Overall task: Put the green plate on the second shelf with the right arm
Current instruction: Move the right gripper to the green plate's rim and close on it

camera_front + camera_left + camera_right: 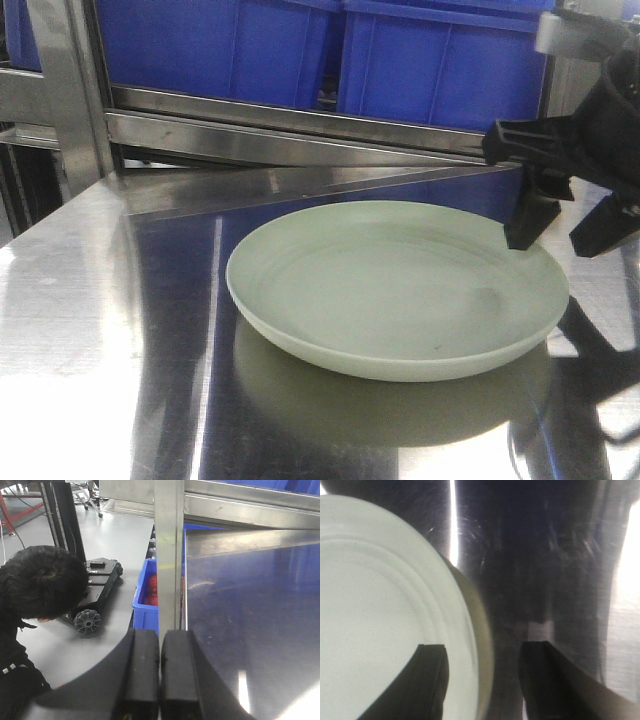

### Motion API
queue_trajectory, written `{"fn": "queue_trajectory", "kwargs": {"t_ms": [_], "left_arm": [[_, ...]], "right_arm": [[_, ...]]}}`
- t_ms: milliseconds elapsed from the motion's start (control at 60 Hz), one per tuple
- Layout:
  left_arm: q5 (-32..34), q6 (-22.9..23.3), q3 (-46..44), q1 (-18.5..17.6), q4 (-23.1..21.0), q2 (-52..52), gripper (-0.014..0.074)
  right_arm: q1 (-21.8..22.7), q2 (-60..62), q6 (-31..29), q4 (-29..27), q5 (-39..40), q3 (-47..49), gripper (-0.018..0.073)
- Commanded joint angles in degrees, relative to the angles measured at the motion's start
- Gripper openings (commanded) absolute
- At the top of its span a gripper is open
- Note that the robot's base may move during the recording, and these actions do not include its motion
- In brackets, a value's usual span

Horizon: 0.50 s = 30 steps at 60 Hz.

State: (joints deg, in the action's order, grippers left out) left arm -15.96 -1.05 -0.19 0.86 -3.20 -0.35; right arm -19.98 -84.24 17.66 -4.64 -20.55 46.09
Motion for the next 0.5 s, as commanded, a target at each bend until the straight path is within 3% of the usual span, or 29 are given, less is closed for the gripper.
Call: {"fn": "queue_trajectory", "kwargs": {"t_ms": [0, 484], "left_arm": [[4.6, 0.0, 2.3, 0.0, -0.1, -1.2, 0.0124], [4.6, 0.0, 2.3, 0.0, -0.1, -1.2, 0.0124]], "right_arm": [[-0.2, 0.7, 0.0, -0.5, 3.4, 2.0, 0.0444], [-0.2, -3.7, 0.0, -3.3, 3.9, 2.0, 0.0438]]}}
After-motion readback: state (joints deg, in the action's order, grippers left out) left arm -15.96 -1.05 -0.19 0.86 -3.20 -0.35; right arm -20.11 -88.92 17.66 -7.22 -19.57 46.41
